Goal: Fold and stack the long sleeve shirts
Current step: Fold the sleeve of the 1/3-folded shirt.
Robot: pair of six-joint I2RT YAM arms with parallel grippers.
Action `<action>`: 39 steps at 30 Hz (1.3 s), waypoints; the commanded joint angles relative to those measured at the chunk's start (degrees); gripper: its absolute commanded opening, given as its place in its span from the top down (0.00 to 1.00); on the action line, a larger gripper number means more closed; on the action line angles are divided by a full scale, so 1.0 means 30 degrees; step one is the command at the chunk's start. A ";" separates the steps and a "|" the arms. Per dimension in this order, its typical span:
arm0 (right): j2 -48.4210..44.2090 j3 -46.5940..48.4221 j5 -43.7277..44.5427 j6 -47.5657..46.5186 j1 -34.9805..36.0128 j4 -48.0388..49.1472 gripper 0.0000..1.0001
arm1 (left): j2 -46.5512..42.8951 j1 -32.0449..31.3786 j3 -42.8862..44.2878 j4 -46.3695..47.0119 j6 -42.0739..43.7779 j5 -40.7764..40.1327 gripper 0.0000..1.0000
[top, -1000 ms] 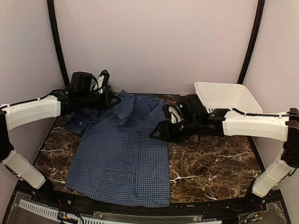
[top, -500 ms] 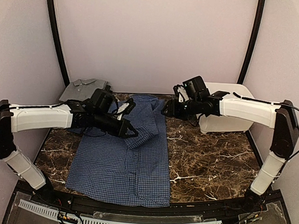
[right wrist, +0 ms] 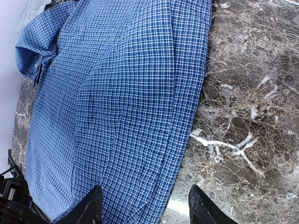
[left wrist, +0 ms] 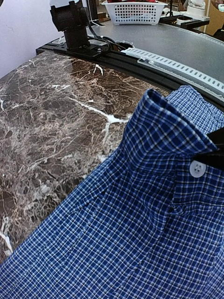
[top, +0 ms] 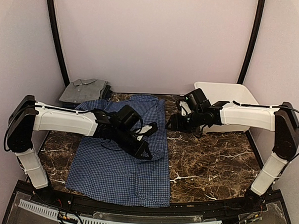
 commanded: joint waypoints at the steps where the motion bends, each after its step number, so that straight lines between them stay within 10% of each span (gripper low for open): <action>1: -0.1210 -0.0528 0.0031 0.0027 -0.0065 0.0576 0.41 | -0.0041 -0.0505 0.0793 -0.0896 0.0402 0.0024 0.99; 18: -0.1905 -0.1641 0.0109 0.0286 -0.0073 0.0703 0.41 | 0.0372 -0.1829 0.0603 -0.1441 0.0926 0.0623 0.94; 26: -0.1942 -0.1508 0.1090 -0.0149 -0.0060 0.0204 0.40 | -0.0461 -0.1770 0.1109 -0.1577 0.0928 -0.1355 0.40; 39: -0.0314 0.0270 0.2120 -0.1003 -0.0064 0.0283 0.42 | 0.1312 0.4391 0.6743 -0.0926 0.0885 -0.7059 0.50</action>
